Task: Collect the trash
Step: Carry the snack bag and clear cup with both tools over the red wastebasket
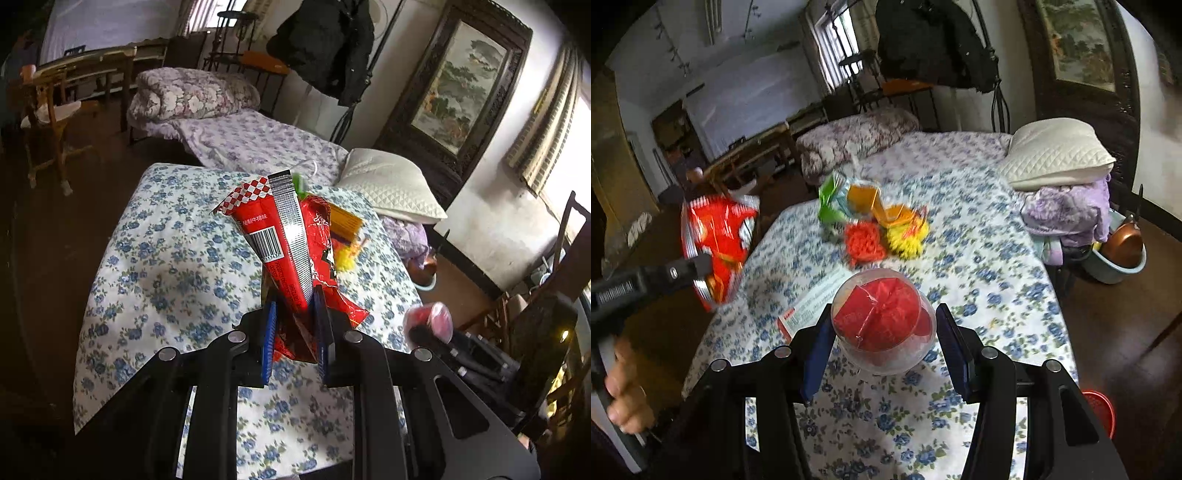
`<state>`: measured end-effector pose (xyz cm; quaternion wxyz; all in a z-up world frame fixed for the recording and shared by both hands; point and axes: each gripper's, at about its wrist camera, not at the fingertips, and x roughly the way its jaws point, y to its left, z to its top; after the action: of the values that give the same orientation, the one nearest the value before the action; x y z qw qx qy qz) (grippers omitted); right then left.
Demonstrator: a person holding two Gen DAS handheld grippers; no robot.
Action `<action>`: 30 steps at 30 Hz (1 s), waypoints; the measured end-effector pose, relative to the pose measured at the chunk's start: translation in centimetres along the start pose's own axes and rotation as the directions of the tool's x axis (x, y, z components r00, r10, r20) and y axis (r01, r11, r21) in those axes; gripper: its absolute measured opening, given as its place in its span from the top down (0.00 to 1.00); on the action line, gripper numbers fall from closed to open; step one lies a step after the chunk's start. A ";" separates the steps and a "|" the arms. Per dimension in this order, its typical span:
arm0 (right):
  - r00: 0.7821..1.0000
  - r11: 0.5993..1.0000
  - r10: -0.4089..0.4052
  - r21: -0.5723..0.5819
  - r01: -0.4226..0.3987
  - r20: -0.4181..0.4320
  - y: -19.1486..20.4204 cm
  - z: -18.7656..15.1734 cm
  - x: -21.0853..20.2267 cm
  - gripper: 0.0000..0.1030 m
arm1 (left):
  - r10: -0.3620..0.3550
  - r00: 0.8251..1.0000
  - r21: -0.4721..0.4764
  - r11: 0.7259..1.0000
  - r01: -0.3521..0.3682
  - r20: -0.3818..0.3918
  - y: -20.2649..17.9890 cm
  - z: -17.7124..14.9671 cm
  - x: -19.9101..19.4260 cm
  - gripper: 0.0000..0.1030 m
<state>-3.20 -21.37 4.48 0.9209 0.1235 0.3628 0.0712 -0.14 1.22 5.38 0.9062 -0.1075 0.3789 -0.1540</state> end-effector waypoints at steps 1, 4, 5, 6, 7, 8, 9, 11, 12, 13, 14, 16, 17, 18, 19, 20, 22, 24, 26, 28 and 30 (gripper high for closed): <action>1.000 1.000 0.003 0.004 -0.003 0.011 -0.2 0.2 -0.5 0.48 | -0.003 1.000 0.005 1.000 0.003 -0.002 -0.3 -0.1 -0.1 0.81; 0.999 1.000 0.012 0.009 -0.012 0.043 -0.9 0.6 -2.0 0.48 | -0.021 1.000 0.026 0.999 0.021 -0.011 -1.4 -0.2 -0.2 0.81; 0.998 1.000 0.012 0.010 -0.012 0.055 -1.4 0.8 -2.6 0.48 | -0.027 1.000 0.035 0.999 0.027 -0.013 -1.9 -0.3 -0.2 0.81; 0.998 1.000 0.011 0.009 -0.012 0.062 -1.7 0.9 -3.0 0.48 | -0.031 0.999 0.048 0.998 0.031 -0.013 -2.5 -0.3 -0.2 0.81; 0.997 1.000 0.009 0.010 -0.009 0.071 -2.3 0.9 -3.7 0.48 | -0.035 0.999 0.063 0.997 0.036 -0.014 -3.2 -0.4 -0.2 0.81; 0.997 1.000 0.004 0.012 -0.005 0.078 -2.9 0.9 -4.3 0.48 | -0.043 0.999 0.079 0.996 0.044 -0.018 -4.0 -0.4 -0.2 0.81; 0.997 1.000 0.000 0.015 -0.001 0.079 -3.5 1.0 -4.7 0.48 | -0.050 0.999 0.091 0.995 0.051 -0.022 -4.5 -0.4 0.0 0.81; 0.997 0.999 -0.010 0.038 0.007 0.077 -5.5 0.9 -5.5 0.48 | -0.062 0.997 0.124 0.990 0.066 -0.035 -6.1 -0.6 0.5 0.81; 0.997 0.998 -0.017 0.058 0.013 0.074 -6.5 0.7 -5.9 0.48 | -0.070 0.997 0.139 0.987 0.075 -0.043 -7.0 -0.7 0.8 0.81; 0.997 0.997 -0.025 0.073 0.020 0.074 -7.4 0.6 -6.3 0.48 | -0.078 0.996 0.152 0.985 0.086 -0.053 -7.7 -0.9 1.1 0.81; 0.997 0.996 -0.034 0.088 0.027 0.074 -8.4 0.4 -6.7 0.48 | -0.089 0.994 0.167 0.981 0.099 -0.067 -8.6 -1.0 1.5 0.81; 0.996 0.991 -0.055 0.127 0.045 0.075 -10.8 -0.3 -7.6 0.48 | -0.112 0.989 0.196 0.972 0.129 -0.093 -10.3 -1.4 2.1 0.81; 0.995 0.989 -0.066 0.140 0.055 0.074 -11.7 -0.7 -8.0 0.48 | -0.125 0.986 0.211 0.967 0.146 -0.107 -11.2 -1.6 2.4 0.81; 0.994 0.985 -0.079 0.157 0.067 0.072 -12.8 -1.2 -8.4 0.48 | -0.136 0.983 0.230 0.960 0.161 -0.122 -12.2 -1.9 2.8 0.81; 0.994 0.982 -0.091 0.173 0.079 0.067 -13.9 -1.7 -8.8 0.48 | -0.145 0.980 0.253 0.951 0.176 -0.137 -13.4 -2.2 3.2 0.81; 0.993 0.978 -0.103 0.187 0.089 0.063 -14.8 -2.1 -9.1 0.48 | -0.155 0.976 0.274 0.943 0.192 -0.151 -14.5 -2.5 3.7 0.81; 0.991 0.969 -0.123 0.221 0.110 0.047 -16.9 -3.3 -9.5 0.48 | -0.177 0.967 0.297 0.928 0.226 -0.184 -16.3 -3.0 4.6 0.81; 0.990 0.958 -0.137 0.256 0.126 0.026 -18.9 -4.6 -9.7 0.48 | -0.201 0.953 0.311 0.912 0.266 -0.226 -18.0 -3.6 5.6 0.81; 0.989 0.947 -0.151 0.289 0.144 0.002 -20.8 -5.9 -9.9 0.48 | -0.216 0.938 0.334 0.893 0.301 -0.270 -20.0 -4.4 6.8 0.81; 0.985 0.935 -0.168 0.313 0.168 -0.027 -22.4 -7.6 -9.9 0.48 | -0.218 0.924 0.372 0.867 0.331 -0.315 -22.3 -5.4 8.1 0.81; 0.981 0.924 -0.186 0.331 0.194 -0.056 -23.9 -9.0 -9.7 0.48 | -0.214 0.912 0.406 0.842 0.354 -0.351 -24.4 -6.5 9.3 0.81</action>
<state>-15.44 -44.86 -2.20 0.8846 0.2416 0.3909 -0.0795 -3.46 -25.33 2.39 0.8060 0.0792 0.4402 -0.3876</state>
